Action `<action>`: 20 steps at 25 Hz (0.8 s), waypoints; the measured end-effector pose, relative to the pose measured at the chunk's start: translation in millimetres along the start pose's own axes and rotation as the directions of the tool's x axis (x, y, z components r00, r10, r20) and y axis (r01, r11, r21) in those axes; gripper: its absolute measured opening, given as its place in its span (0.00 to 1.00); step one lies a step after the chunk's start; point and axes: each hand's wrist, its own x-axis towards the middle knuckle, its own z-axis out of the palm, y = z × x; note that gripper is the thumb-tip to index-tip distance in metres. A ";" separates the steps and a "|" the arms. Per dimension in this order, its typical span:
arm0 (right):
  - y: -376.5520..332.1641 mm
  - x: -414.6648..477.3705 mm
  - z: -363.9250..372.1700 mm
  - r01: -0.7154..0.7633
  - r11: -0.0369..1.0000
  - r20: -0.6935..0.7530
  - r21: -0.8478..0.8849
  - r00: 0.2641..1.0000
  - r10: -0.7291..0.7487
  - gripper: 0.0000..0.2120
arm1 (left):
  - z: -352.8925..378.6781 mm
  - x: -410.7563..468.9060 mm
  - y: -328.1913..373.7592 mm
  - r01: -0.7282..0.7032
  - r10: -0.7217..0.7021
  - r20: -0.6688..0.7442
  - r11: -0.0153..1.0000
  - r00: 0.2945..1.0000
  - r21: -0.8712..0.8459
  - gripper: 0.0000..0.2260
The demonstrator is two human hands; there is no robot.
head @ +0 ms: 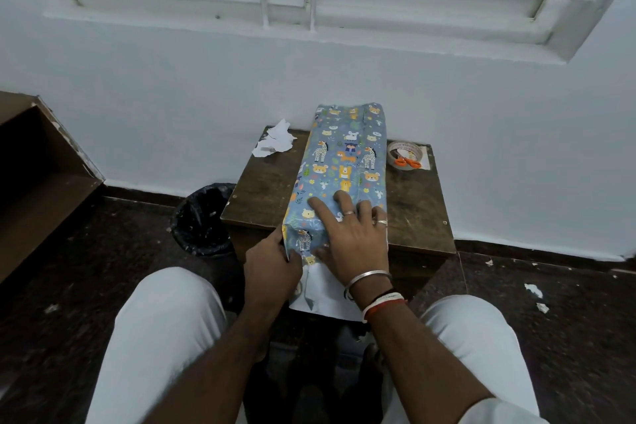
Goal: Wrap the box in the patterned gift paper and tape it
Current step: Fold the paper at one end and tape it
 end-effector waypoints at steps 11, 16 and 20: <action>-12.7 -0.2 3.8 -0.038 0.998 0.016 -0.048 0.999 0.039 0.40 | 5.6 -7.0 -1.4 0.061 -0.055 0.050 0.989 0.997 -0.138 0.24; -14.8 0.4 4.5 -0.051 0.998 0.032 -0.047 0.998 0.052 0.41 | 5.4 -12.7 -2.0 0.130 -0.112 0.143 0.984 0.983 -0.120 0.33; -14.3 0.9 4.5 -0.051 0.998 0.038 -0.038 0.998 0.053 0.41 | 3.6 -18.1 -3.5 0.180 -0.144 0.233 0.974 0.962 -0.138 0.41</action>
